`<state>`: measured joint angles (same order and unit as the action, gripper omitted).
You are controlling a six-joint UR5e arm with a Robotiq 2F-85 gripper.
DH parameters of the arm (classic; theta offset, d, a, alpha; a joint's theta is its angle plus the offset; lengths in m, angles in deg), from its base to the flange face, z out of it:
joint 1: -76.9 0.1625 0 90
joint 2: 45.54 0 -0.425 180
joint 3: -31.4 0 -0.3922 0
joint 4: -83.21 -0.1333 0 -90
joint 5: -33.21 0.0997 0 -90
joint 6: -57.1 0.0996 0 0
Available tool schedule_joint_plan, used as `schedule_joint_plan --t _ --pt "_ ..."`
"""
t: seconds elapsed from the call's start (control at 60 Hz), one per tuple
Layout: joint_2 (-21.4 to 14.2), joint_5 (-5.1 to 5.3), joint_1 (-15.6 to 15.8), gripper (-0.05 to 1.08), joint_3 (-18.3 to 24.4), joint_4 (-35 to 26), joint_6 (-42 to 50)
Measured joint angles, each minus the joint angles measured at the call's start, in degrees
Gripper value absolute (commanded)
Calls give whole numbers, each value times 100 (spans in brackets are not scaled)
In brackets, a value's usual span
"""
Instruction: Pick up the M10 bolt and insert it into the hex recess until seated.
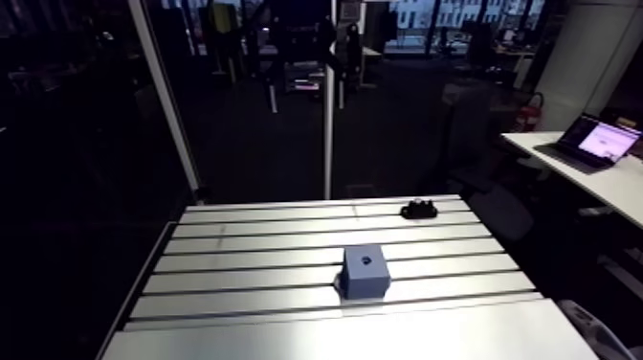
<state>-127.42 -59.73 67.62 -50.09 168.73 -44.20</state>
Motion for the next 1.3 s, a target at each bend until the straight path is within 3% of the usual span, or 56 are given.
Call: schedule_joint_plan --t 0.95,1.3 --pt "899 24 -1154 1 -293 1898 -1314" --pt "1250 57 -1449 1 -248 2200 -1526"
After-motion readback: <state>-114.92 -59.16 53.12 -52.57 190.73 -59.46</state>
